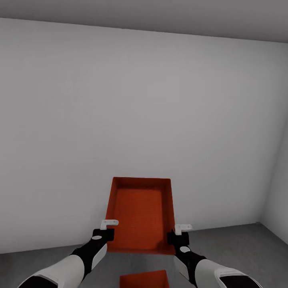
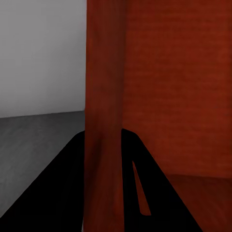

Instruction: Move the two storage containers from the living room to the garage. In the garage, place one container on the floor and stack the other container on top of it (either order is fine).

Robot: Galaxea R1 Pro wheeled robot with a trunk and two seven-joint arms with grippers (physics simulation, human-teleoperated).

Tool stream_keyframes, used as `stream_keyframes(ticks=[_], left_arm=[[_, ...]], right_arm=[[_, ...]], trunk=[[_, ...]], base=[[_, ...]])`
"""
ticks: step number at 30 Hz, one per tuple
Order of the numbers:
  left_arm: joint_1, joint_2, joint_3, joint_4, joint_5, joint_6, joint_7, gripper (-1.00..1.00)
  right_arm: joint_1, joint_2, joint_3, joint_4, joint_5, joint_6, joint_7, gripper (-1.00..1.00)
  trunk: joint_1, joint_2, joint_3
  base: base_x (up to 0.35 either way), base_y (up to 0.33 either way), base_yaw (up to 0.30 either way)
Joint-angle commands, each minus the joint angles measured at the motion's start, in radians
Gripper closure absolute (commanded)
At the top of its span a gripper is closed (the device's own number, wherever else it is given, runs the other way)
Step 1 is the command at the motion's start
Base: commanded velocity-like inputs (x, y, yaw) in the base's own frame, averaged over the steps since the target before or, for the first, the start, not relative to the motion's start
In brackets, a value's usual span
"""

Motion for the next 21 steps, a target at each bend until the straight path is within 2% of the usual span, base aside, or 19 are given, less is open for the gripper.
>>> stream_keyframes(ticks=[1, 11, 17, 21], left_arm=[[0.0, -0.002, 0.038, 0.002, 0.024, 0.0, 0.009, 1.0], [0.0, -0.002, 0.038, 0.002, 0.024, 0.0, 0.009, 1.0], [0.0, -0.002, 0.038, 0.001, 0.024, 0.0, 0.009, 1.0], [0.0, -0.002, 0.038, 0.001, 0.024, 0.0, 0.009, 1.0]], right_arm=[[-0.001, 0.0, -0.036, -0.003, 0.02, -0.004, -0.005, 1.0], [-0.001, 0.0, -0.036, -0.003, 0.02, -0.004, -0.005, 1.0], [-0.001, 0.0, -0.036, -0.003, 0.02, -0.004, -0.005, 1.0], [-0.001, 0.0, -0.036, -0.003, 0.02, -0.004, -0.005, 1.0]], trunk=[[0.001, 0.0, 0.0], [0.001, 0.0, 0.0], [0.001, 0.0, 0.0], [0.001, 0.0, 0.0]], base=[[0.298, 0.0, 0.0], [0.284, 0.0, 0.0], [0.053, 0.0, -0.011], [0.004, 0.0, -0.163]])
